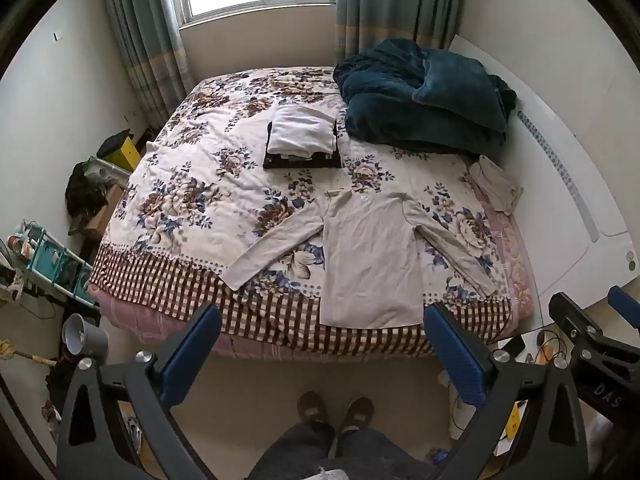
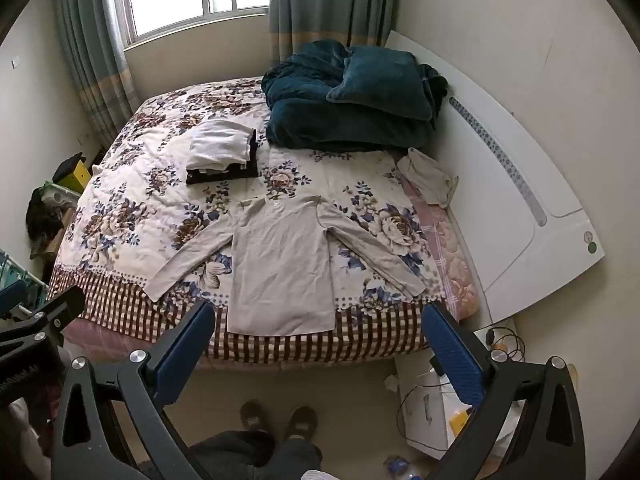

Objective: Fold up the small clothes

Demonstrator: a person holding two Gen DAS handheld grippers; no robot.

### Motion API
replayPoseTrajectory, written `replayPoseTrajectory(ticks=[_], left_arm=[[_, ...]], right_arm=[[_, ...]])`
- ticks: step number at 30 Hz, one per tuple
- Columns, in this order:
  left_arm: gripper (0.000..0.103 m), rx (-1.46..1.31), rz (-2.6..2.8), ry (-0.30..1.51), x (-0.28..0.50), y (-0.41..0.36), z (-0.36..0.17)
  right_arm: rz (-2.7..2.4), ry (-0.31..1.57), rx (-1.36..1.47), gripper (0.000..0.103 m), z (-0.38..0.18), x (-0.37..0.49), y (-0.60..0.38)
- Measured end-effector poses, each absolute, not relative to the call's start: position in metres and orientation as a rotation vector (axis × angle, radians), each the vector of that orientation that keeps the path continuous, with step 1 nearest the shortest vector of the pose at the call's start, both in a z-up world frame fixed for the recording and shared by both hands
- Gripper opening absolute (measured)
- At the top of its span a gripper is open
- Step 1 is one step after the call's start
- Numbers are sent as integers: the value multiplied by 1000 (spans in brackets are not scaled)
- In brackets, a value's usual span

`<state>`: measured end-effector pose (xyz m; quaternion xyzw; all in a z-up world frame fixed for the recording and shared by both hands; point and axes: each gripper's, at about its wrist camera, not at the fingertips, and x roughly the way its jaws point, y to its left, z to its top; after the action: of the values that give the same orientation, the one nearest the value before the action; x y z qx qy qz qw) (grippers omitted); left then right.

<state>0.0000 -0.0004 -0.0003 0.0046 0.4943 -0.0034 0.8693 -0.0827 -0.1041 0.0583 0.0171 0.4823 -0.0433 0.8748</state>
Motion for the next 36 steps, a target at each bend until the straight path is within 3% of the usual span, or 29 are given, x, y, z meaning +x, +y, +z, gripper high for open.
replayPoseTrajectory(ticks=[36], left_arm=[[103,10,0,1020,8,6,22]], right_arm=[[-66,1004,40,103,74,-77,-104]])
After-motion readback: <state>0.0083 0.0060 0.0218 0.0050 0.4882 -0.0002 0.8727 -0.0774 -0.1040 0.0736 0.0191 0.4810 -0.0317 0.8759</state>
